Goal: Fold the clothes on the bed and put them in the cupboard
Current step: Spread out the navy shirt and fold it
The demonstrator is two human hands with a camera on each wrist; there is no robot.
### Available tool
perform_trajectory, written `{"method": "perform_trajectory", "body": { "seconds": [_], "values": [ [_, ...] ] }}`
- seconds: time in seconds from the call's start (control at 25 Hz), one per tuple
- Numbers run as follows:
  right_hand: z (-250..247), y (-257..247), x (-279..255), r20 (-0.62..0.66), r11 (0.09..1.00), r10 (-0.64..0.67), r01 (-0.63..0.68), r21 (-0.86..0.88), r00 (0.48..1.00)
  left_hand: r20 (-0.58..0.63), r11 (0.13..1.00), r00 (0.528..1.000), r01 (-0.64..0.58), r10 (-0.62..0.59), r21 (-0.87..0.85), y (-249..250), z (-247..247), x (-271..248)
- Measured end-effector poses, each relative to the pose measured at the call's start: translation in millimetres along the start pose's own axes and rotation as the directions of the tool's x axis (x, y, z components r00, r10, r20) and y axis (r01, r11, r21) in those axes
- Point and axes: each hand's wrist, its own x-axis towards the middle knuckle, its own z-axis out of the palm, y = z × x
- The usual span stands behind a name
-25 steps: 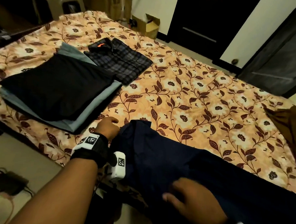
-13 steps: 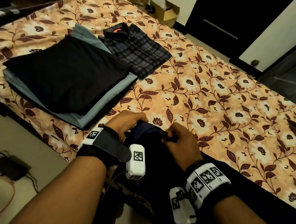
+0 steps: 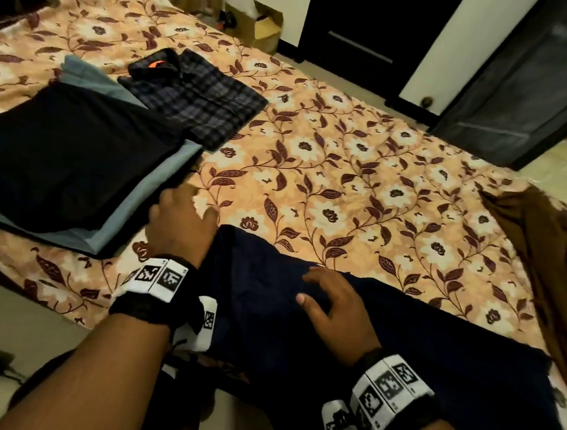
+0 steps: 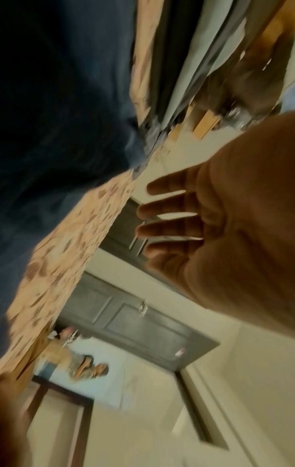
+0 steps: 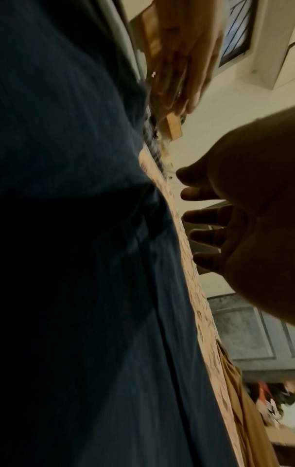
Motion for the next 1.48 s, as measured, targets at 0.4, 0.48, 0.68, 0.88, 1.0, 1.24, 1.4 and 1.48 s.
{"method": "perform_trajectory", "body": {
  "seconds": [0.4,0.48,0.68,0.88,1.0,1.24,1.4,1.48],
  "values": [
    [-51.3,156.5,-73.0,0.068,0.671,0.638,-0.51,-0.538,0.767,0.783,0.707,0.607,-0.612,0.132,0.355,12.1,113.8,-49.8],
    [-89.4,198.3,-101.5,-0.008,0.527,0.768,-0.639,-0.56,0.64,0.767,0.711,0.629,-0.597,0.126,0.373,5.5,116.3,-44.3],
    [-161.2,250.4,-144.4,-0.246,0.455,0.764,-0.768,-0.45,0.596,0.603,0.788,0.75,-0.533,0.272,0.308,20.2,106.0,-40.4],
    [-207.4,289.2,-168.0,-0.407,0.355,0.859,-0.934,0.036,0.311,0.146,0.983,0.985,-0.117,0.096,0.142,-3.8,73.3,-40.1],
    [-215.6,292.7,-163.1,-0.304,0.309,0.925,-0.915,0.26,0.226,0.139,0.986,0.981,0.116,-0.133,0.123,-62.0,87.6,-12.3],
    [-218.0,283.4,-160.3,-0.342,0.312,0.915,-0.914,0.259,0.216,0.212,0.983,0.96,0.186,-0.182,0.002,-96.5,97.5,6.2],
    [-204.4,275.1,-162.4,-0.121,0.199,0.98,-0.766,0.611,0.158,0.291,0.989,0.946,0.147,-0.144,0.013,-70.0,82.0,-12.2],
    [-208.5,275.0,-161.5,-0.231,0.267,0.962,-0.674,0.689,0.145,0.294,0.988,0.947,0.149,-0.13,-0.044,-76.8,86.6,-6.2]
  ]
}}
